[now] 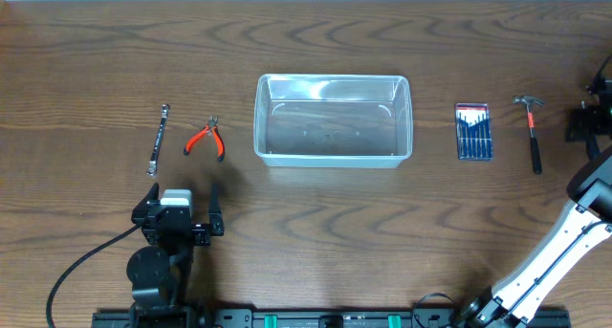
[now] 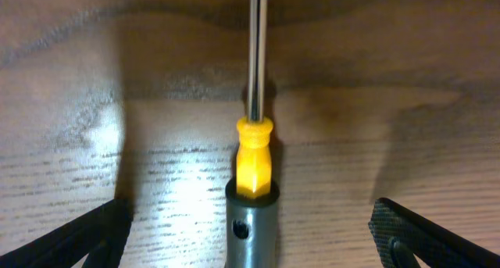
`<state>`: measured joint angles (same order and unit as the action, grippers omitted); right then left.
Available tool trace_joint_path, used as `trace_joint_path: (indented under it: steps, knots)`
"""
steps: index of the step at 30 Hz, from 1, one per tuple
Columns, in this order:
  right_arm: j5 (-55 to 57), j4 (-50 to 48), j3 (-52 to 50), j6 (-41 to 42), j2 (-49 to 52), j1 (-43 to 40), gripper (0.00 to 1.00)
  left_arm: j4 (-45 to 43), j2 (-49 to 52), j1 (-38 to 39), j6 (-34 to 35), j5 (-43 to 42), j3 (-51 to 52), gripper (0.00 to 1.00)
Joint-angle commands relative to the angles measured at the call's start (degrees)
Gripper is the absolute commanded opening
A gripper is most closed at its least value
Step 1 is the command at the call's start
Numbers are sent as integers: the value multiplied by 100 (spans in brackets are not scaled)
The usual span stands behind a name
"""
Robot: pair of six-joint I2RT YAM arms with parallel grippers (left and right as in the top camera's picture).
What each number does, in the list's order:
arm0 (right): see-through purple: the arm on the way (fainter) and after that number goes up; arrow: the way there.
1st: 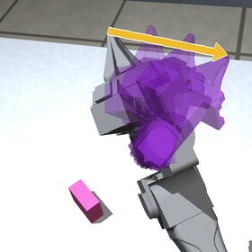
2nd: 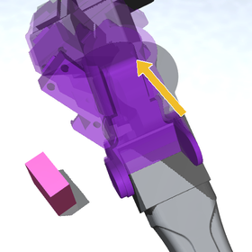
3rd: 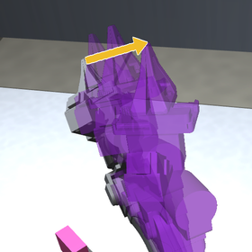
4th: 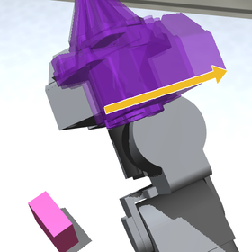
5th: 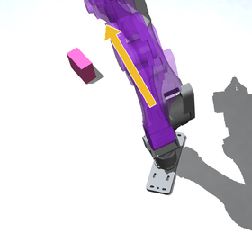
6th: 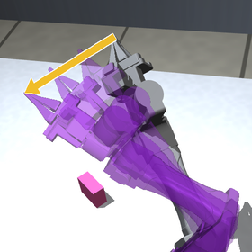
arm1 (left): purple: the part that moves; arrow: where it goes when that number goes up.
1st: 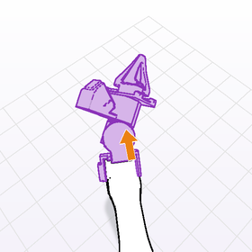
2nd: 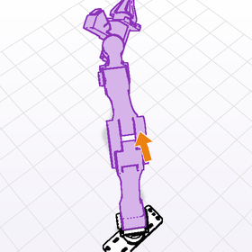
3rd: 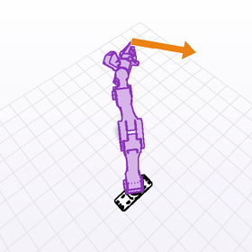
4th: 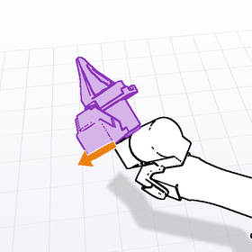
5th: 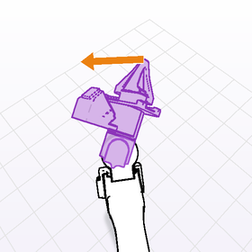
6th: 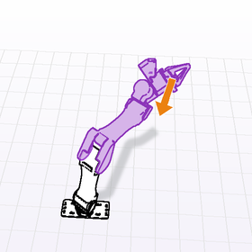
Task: Pack container
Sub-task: 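Lower the right gripper and close it on the screwdriver's black handle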
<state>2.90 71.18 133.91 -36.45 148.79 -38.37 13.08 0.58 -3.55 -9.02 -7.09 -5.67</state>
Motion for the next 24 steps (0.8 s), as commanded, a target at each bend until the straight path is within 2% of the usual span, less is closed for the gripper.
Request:
trace_joint_path:
  steps: [1,13,24]
  knots:
    - [-109,-111,-107,129,133,2,99,48,-35,-24,9,44,144,98]
    - [-127,-125,-107,173,136,15,99,48,-35,-24,9,44,144,98]
    - [-125,39,-116,173,136,-35,89,48,-35,-24,9,44,144,98]
